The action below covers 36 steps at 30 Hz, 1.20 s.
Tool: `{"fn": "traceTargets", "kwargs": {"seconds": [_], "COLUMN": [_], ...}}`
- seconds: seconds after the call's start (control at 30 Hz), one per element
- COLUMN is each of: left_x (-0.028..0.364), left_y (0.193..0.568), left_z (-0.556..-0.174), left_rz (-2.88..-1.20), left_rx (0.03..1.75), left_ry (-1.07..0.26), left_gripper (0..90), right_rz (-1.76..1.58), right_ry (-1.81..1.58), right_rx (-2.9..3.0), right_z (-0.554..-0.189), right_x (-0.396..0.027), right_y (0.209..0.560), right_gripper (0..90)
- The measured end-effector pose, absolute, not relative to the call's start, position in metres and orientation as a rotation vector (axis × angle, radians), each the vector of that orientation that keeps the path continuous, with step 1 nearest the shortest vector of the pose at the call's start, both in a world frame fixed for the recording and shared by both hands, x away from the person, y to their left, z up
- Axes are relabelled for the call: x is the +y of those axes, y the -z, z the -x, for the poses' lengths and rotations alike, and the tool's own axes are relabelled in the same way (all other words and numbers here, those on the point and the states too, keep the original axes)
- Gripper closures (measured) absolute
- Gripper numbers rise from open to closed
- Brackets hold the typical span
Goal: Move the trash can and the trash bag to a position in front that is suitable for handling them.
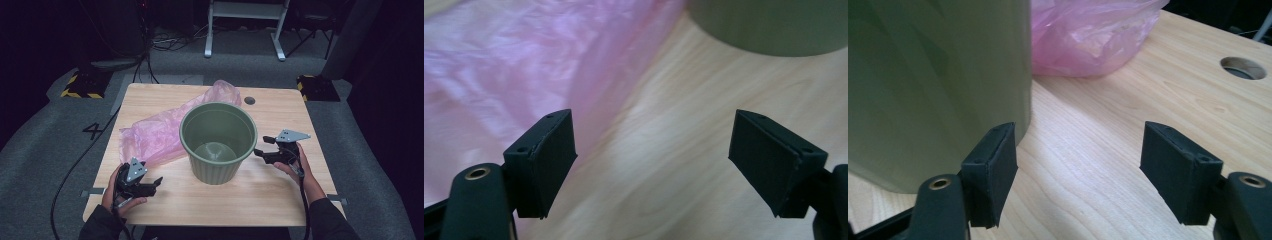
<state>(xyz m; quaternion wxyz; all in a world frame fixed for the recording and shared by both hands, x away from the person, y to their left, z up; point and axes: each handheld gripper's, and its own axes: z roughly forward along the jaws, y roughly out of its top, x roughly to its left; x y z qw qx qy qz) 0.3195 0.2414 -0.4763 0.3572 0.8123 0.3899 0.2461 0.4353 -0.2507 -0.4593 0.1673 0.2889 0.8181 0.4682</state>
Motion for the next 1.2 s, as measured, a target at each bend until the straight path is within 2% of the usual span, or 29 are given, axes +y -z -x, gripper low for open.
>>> {"fn": "traceTargets", "kwargs": {"seconds": [0.2,0.37,0.4,0.57,0.73,0.83,0.9,1.03,1.2], "left_x": [0.266,0.269,0.268,0.262,0.254,0.247,0.237,0.217,0.195], "left_y": [0.484,0.494,0.494,0.497,0.499,0.500,0.500,0.499,0.499], "left_z": [-0.338,-0.350,-0.351,-0.357,-0.357,-0.356,-0.354,-0.350,-0.347], "left_rz": [-2.033,-2.060,-2.060,-2.090,-2.113,-2.130,-2.139,-2.164,-2.181], "left_rx": [1.123,1.147,1.143,1.105,1.061,1.012,0.975,0.920,0.874], "left_ry": [-0.581,-0.535,-0.528,-0.463,-0.438,-0.426,-0.390,-0.358,-0.317], "left_gripper": [18.6,30.9,30.9,53.3,70.5,75.9,83.0,86.4,86.3], "right_rz": [-0.798,-0.778,-0.778,-0.657,-0.614,-0.588,-0.589,-0.592,-0.606], "right_ry": [-1.331,-1.372,-1.372,-1.347,-1.338,-1.324,-1.321,-1.300,-1.294], "right_rx": [2.370,2.438,2.438,2.460,2.479,2.499,2.509,2.511,2.510], "right_z": [-0.429,-0.415,-0.415,-0.390,-0.376,-0.371,-0.370,-0.369,-0.371], "right_x": [-0.249,-0.251,-0.251,-0.241,-0.233,-0.229,-0.226,-0.222,-0.221], "right_y": [0.462,0.464,0.464,0.462,0.464,0.467,0.470,0.473,0.476], "right_gripper": [29.3,24.0,24.0,22.2,22.2,22.4,22.4,22.0,21.3]}}
